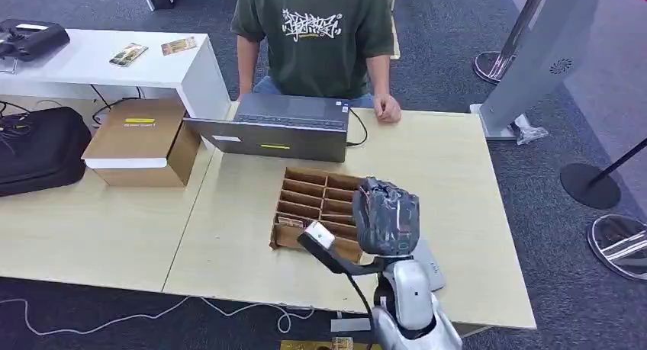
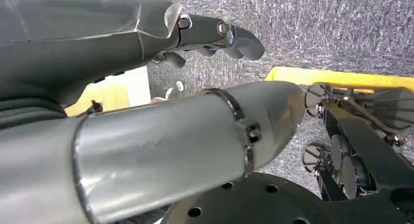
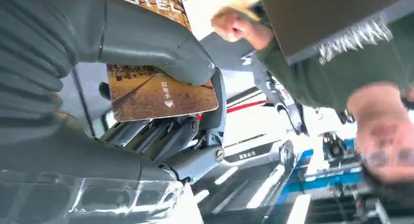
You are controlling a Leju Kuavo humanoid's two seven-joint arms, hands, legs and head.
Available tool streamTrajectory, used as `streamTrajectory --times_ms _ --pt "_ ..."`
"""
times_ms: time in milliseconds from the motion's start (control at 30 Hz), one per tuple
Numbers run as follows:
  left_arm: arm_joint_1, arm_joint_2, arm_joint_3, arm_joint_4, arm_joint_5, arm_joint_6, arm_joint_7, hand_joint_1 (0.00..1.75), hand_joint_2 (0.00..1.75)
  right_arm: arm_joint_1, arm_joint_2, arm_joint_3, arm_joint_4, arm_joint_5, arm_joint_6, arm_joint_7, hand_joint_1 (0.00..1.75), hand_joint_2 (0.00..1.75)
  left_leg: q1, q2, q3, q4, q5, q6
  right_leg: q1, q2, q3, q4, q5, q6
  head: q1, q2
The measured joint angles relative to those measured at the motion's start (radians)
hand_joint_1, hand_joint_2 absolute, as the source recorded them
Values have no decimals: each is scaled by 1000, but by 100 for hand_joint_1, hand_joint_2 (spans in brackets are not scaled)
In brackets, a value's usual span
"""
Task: Pass the card to the sensor for recognition and then transmit it.
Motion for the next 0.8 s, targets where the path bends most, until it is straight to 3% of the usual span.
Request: streamTrajectory --times_ms 200,267,500,800 --pt "0 -4 2 0 2 3 7 0 0 15 51 -104 -36 -432 -84 -149 175 175 0 0 0 0 0 0 0 0 0 0 0 0 0 0" --pt "-1 -4 2 0 -1 6 8 0 0 15 64 -137 -39 -510 -83 -169 175 175 0 0 0 0 0 0 0 0 0 0 0 0 0 0" --pt "-2 1 2 9 -13 18 8 0 0 -21 96 -207 -21 -561 -63 -187 175 175 0 0 0 0 0 0 0 0 0 0 0 0 0 0" --pt "-5 11 -7 20 -43 22 7 0 0 -131 128 -237 63 -560 -79 -199 175 175 0 0 0 0 0 0 0 0 0 0 0 0 0 0"
